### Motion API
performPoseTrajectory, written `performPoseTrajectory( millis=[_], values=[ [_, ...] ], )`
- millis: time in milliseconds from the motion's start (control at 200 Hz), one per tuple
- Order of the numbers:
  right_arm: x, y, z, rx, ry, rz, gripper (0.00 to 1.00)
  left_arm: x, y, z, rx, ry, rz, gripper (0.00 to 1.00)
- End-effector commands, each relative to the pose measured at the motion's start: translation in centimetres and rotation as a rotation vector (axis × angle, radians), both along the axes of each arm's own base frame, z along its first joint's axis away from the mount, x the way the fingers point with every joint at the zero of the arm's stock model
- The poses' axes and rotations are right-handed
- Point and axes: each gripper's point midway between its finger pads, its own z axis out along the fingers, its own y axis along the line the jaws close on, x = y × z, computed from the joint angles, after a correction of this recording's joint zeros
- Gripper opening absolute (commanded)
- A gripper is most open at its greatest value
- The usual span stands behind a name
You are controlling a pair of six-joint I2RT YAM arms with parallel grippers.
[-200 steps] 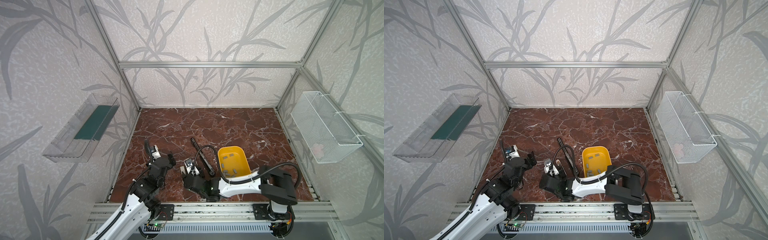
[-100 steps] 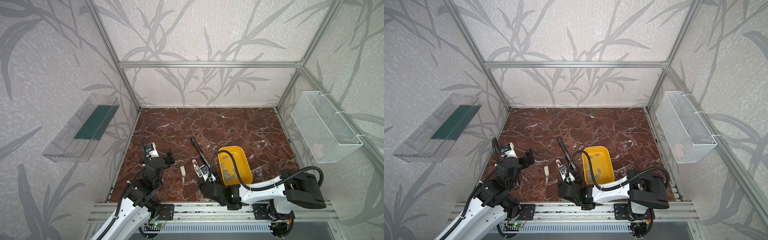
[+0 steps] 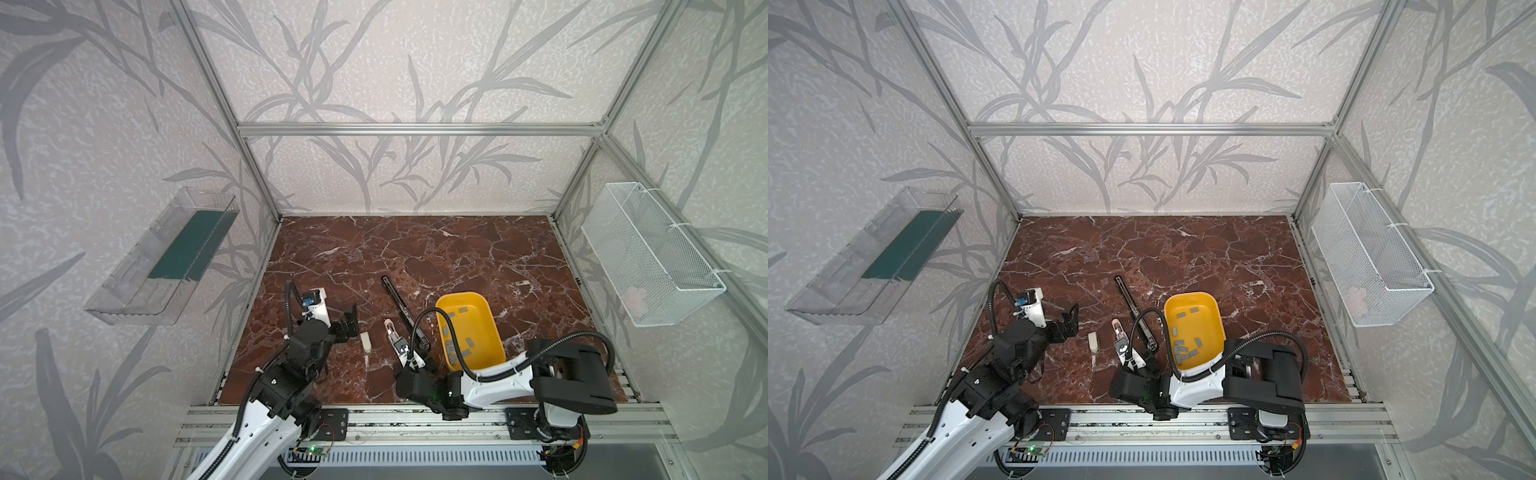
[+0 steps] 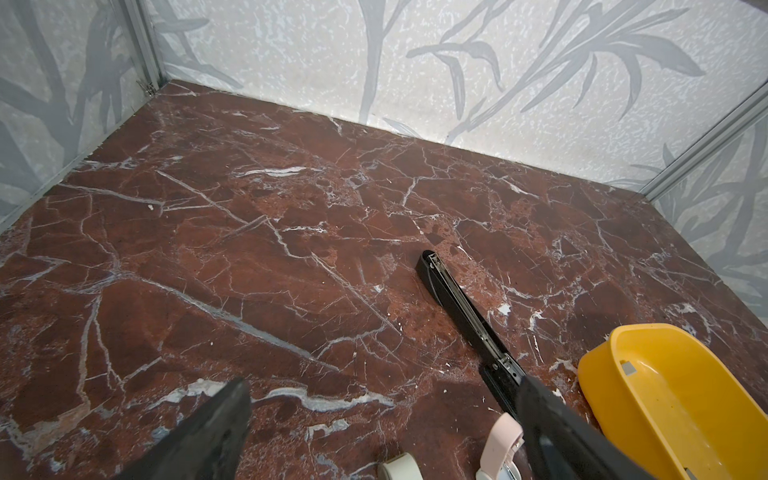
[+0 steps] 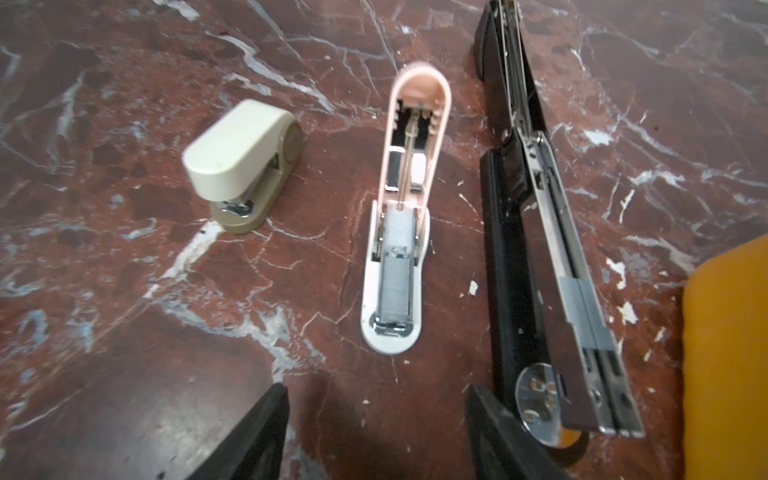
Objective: Load the staples into the stapler
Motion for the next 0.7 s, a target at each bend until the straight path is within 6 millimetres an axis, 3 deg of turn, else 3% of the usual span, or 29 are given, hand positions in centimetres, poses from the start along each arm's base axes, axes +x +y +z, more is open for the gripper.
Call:
performPoseTrajectory(
  millis=[0, 545, 695],
  values=[
    [0.5, 1.0, -0.6, 0.046, 0.036, -0.006, 0.68, 0.5, -0.4, 0.0, 0.015, 0.008, -0.012, 0.99],
    [2.0, 0.5, -3.7, 0.011, 0.088, -0.062, 0.63, 0.7, -0.9, -0.3, 0.014, 0.016, -0.032, 0.99],
    [2.3, 0.5, -4.3, 0.006, 0.103, -0.065, 0.57, 0.8, -0.9, -0.4, 0.016, 0.021, -0.032, 0.99]
  ],
)
